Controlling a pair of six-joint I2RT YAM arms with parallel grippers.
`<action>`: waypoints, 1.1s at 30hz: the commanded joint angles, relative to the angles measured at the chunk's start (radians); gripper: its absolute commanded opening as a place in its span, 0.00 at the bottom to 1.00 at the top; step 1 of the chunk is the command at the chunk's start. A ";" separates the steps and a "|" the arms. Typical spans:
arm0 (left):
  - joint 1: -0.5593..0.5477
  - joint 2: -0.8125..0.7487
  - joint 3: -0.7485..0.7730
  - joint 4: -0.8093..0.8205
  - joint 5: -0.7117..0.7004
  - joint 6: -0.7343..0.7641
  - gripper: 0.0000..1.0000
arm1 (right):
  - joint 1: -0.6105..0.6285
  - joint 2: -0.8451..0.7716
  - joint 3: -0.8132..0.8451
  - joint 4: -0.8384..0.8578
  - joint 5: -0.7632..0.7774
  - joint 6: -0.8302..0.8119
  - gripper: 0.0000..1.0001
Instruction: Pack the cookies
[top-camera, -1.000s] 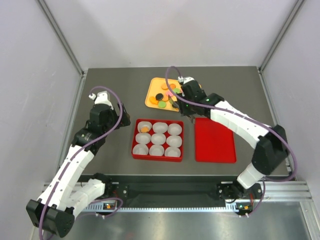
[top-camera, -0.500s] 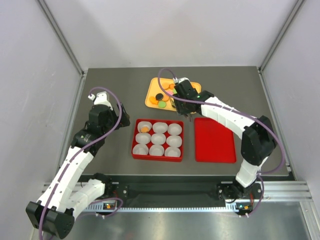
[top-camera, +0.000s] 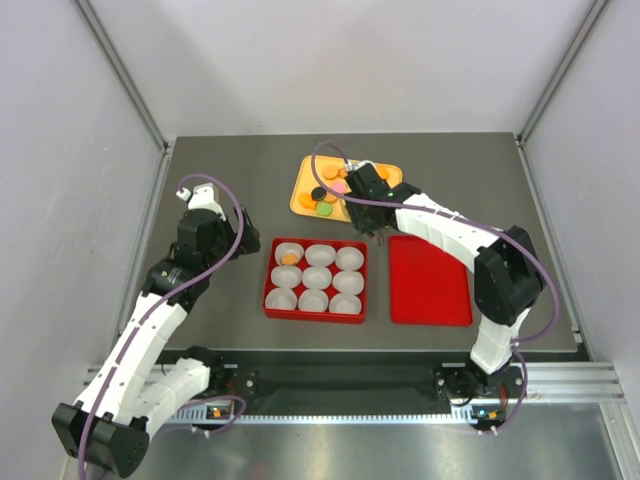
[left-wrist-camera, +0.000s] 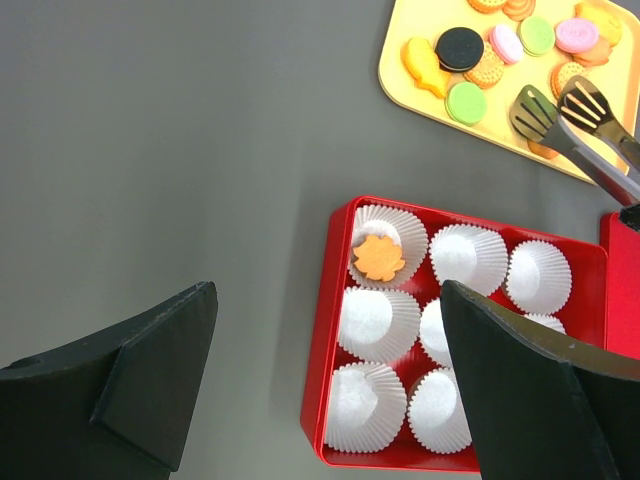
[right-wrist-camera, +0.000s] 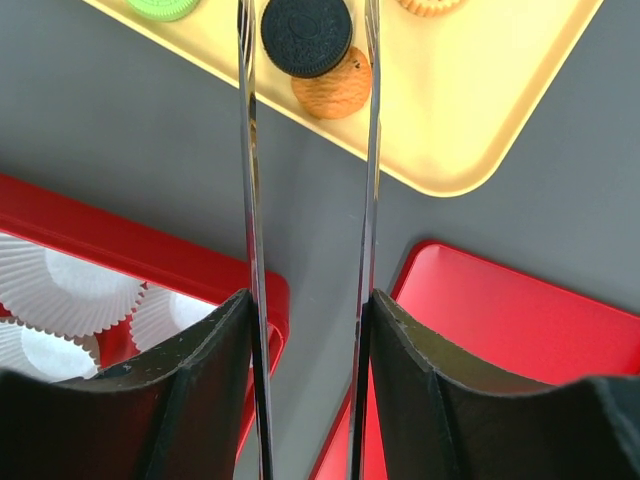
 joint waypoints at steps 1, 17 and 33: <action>0.004 -0.011 -0.003 0.036 0.011 0.014 0.98 | -0.003 0.016 0.060 0.010 0.013 -0.013 0.48; 0.006 -0.011 -0.004 0.036 0.013 0.014 0.98 | -0.004 0.022 0.086 -0.008 0.025 -0.026 0.32; 0.006 -0.012 -0.004 0.036 0.014 0.014 0.98 | -0.023 -0.101 0.138 -0.045 0.009 -0.026 0.30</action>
